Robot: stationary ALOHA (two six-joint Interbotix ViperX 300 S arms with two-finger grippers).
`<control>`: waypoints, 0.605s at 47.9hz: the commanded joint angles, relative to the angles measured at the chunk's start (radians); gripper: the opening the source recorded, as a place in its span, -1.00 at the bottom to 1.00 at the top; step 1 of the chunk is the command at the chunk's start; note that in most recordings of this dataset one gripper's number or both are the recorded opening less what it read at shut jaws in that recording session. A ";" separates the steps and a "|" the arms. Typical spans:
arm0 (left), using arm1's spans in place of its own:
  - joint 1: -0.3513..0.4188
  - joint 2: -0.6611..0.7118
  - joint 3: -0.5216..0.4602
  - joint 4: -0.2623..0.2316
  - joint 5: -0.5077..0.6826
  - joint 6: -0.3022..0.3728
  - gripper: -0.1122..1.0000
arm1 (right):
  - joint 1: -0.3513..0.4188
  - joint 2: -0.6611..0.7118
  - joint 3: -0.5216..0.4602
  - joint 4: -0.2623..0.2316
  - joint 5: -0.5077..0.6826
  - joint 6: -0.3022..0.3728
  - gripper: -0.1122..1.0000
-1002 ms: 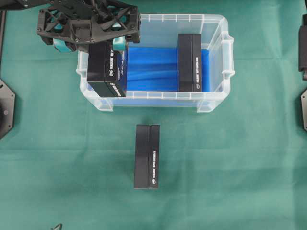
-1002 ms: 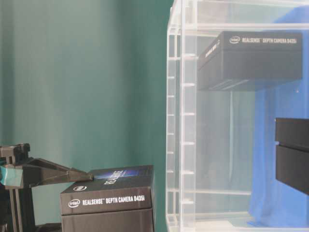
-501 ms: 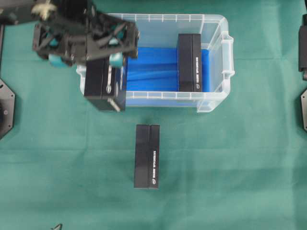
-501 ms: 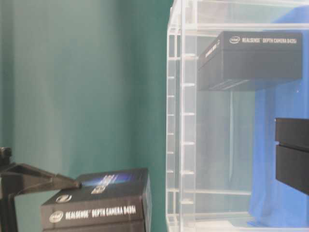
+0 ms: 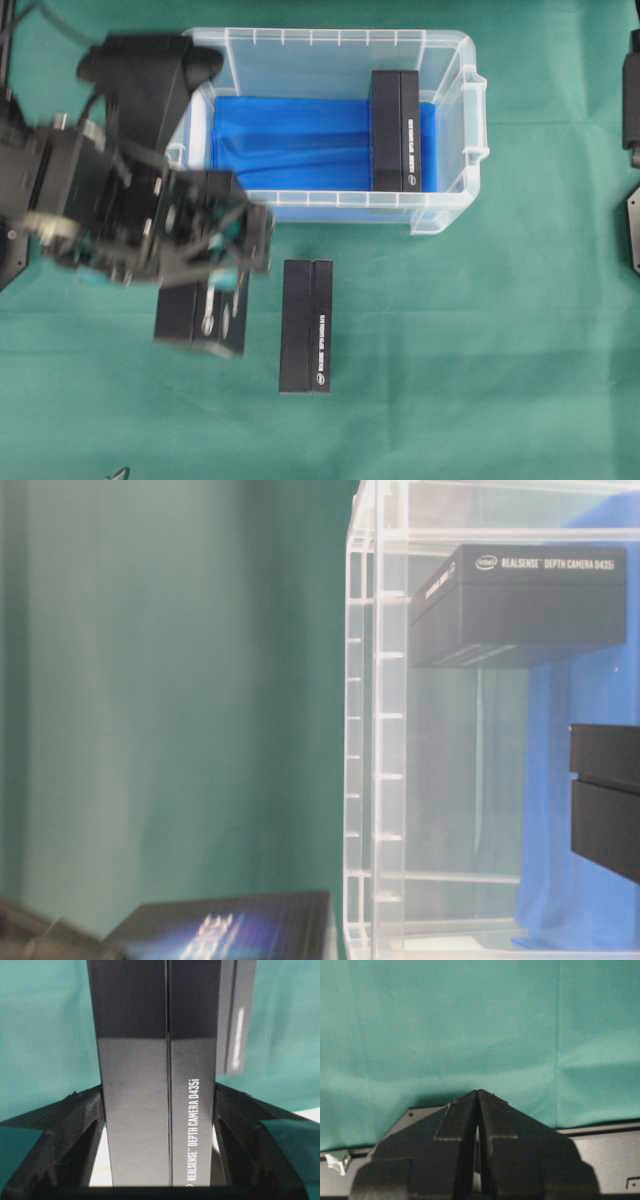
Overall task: Take the box out of the case with the left arm.
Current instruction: 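Carry the box forward to the table left of the first box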
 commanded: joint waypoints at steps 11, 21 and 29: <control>-0.114 -0.008 -0.032 0.006 -0.002 -0.129 0.28 | -0.002 -0.002 -0.011 0.003 -0.006 0.000 -0.79; -0.117 -0.005 -0.035 0.015 -0.002 -0.133 0.28 | 0.000 -0.002 -0.011 0.005 -0.006 0.002 -0.79; -0.114 -0.005 -0.037 0.017 0.000 -0.133 0.28 | 0.000 -0.002 -0.011 0.006 -0.006 0.002 -0.78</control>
